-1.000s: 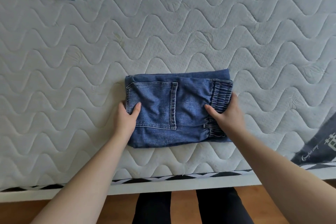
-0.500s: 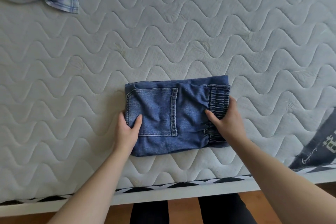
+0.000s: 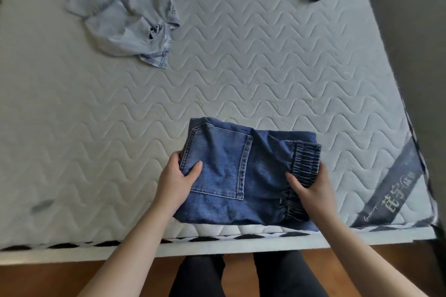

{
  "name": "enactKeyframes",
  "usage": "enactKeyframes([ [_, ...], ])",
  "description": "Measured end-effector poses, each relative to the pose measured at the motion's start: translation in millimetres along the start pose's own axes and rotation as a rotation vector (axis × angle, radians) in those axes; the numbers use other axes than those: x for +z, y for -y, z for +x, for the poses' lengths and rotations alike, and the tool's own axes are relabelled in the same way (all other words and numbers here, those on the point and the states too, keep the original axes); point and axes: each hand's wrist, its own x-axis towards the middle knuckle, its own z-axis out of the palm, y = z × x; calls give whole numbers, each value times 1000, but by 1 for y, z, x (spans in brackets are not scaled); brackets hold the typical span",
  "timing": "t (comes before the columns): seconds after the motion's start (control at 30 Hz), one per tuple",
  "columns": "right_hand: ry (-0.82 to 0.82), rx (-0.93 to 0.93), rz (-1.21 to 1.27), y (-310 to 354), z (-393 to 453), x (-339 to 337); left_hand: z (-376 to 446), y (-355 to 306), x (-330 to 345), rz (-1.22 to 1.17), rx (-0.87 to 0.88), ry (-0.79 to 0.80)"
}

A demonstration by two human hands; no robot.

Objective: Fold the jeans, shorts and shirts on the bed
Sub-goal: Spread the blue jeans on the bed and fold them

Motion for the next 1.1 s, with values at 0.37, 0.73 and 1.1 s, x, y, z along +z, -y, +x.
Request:
enactKeyframes([
  [0.37, -177, -74, 12, 97, -133, -88, -79, -87, -121, 53, 269, 67],
  [0.73, -404, 37, 115, 50, -236, -183, -150, -153, -70, 88, 486, 271],
  [1.1, -623, 156, 189, -92, -344, -319, -307, -215, 76, 91, 617, 464],
])
